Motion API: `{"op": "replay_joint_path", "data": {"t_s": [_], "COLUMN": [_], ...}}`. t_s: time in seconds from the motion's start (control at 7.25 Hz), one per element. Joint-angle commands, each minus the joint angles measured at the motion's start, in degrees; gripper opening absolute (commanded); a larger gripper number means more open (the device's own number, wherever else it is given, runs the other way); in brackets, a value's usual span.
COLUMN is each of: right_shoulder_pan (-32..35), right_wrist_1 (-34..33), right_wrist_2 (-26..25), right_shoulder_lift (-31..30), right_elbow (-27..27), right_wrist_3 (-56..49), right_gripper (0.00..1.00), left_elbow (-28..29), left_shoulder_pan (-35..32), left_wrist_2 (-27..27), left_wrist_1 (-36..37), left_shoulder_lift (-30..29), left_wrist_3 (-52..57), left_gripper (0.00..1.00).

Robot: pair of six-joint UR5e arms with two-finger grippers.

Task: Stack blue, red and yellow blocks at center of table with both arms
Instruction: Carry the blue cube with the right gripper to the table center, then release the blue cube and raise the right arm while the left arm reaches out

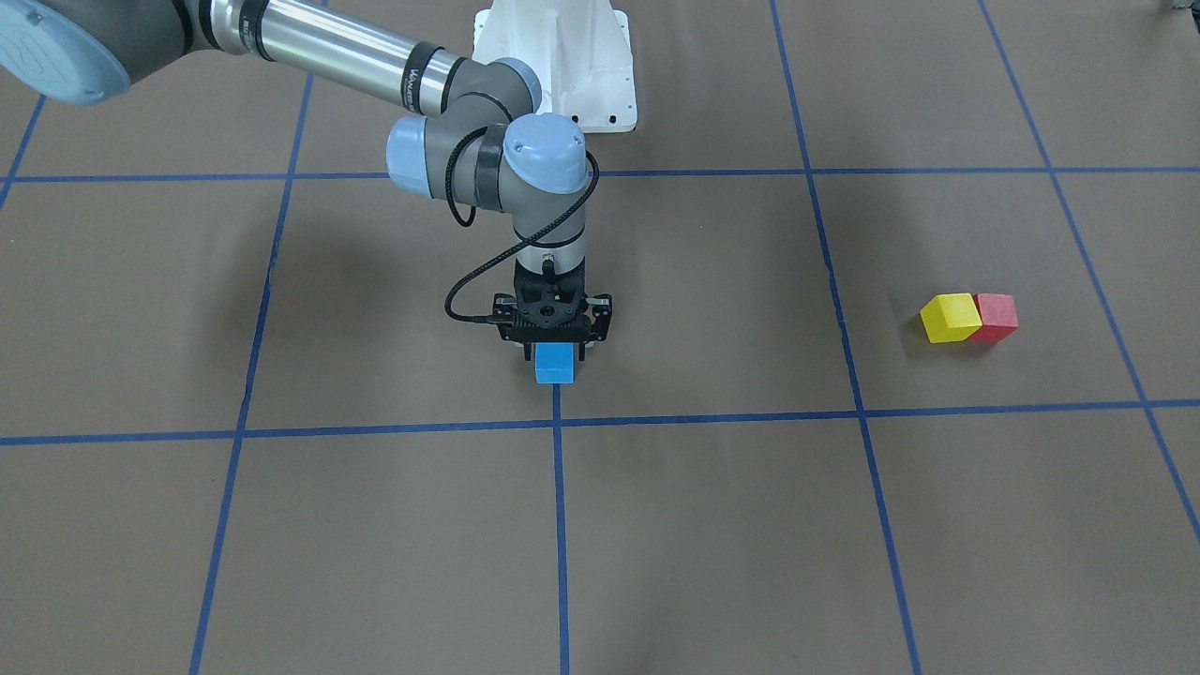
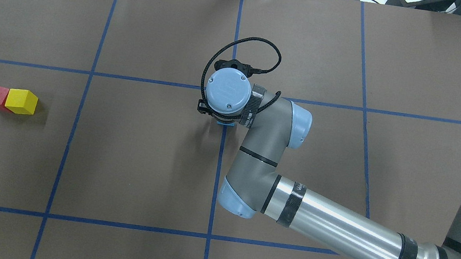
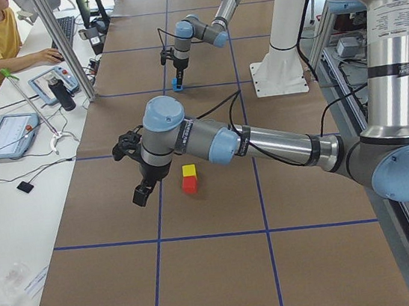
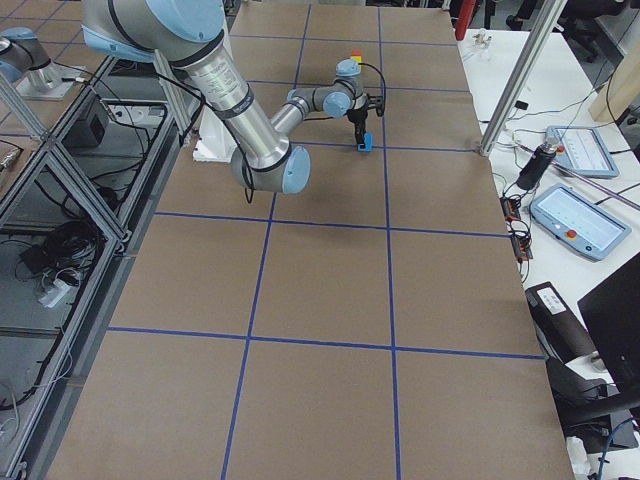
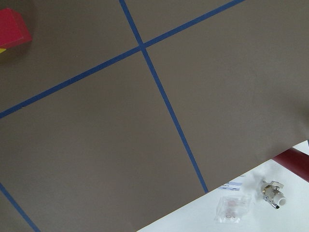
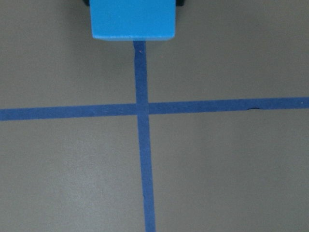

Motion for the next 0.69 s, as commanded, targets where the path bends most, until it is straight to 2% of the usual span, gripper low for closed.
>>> {"op": "replay_joint_path", "data": {"t_s": [0.0,0.14,0.28,0.55], "right_shoulder_pan": [0.7,3.9,8.6,19.6], "right_wrist_1": [-0.3,-2.6,-4.2,-4.8], "right_wrist_2": [-0.2,2.7,7.9,17.8], "right_shoulder_lift": [0.3,0.2,0.2,-1.9], "right_elbow": [1.8,4.0,5.6,6.0], "right_wrist_3": [0.1,-0.8,-3.9,-12.9], "right_gripper": [1.00,1.00,1.00,1.00], "left_elbow": [0.1,-0.2,-0.4,-0.4], "left_shoulder_pan": [0.0,0.0,0.0,2.2], "left_wrist_2": [0.0,0.0,-0.1,-0.1], "left_wrist_1": [0.0,-0.1,-0.2,-5.6], "left_shoulder_lift": [0.0,0.0,-0.1,-0.1], "left_wrist_3": [0.1,0.2,0.2,0.0], "left_gripper": [1.00,0.99,1.00,1.00]}}
